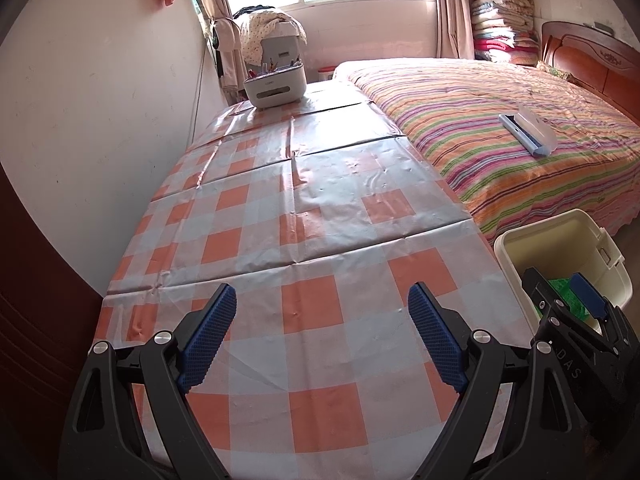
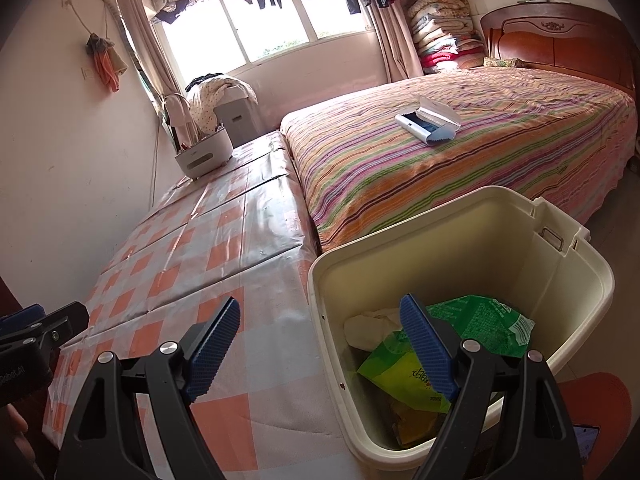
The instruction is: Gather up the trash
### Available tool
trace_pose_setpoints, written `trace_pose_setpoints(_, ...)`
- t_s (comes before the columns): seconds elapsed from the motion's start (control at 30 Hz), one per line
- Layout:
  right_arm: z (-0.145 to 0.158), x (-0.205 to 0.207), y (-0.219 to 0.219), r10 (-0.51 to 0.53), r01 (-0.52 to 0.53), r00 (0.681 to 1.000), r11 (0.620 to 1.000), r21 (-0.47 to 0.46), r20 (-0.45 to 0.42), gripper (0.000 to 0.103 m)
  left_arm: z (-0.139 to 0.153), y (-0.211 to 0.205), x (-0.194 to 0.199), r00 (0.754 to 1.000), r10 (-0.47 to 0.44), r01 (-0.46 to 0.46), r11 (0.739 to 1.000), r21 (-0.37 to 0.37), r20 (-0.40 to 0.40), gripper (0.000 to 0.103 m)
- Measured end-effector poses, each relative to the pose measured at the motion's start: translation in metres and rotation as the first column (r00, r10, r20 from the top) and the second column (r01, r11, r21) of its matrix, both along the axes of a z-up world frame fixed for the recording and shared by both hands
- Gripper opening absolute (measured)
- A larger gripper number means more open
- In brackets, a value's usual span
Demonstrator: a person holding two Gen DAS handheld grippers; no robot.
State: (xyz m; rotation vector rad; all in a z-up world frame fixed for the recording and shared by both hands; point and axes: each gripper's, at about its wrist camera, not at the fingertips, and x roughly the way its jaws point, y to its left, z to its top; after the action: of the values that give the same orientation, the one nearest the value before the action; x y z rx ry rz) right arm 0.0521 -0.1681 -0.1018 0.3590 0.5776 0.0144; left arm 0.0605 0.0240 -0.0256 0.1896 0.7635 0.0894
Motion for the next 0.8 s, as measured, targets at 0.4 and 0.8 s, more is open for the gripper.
trace_pose_setpoints(0.4,-0.005,0.002,0.003,0.012,-0.012,1.0,1.0,0.008,-0.005,0.08,-0.008,0.003,0.008,1.0,0.016,-0.016,1.0,0.0,-0.019,0.086)
trace_pose_setpoints(0.8,-0.006,0.004,0.011,0.007,-0.007,1.0,0.999,-0.044,-0.013,0.08,-0.005,0.009,0.004,1.0,0.022,-0.022,1.0,0.012,-0.011,0.086)
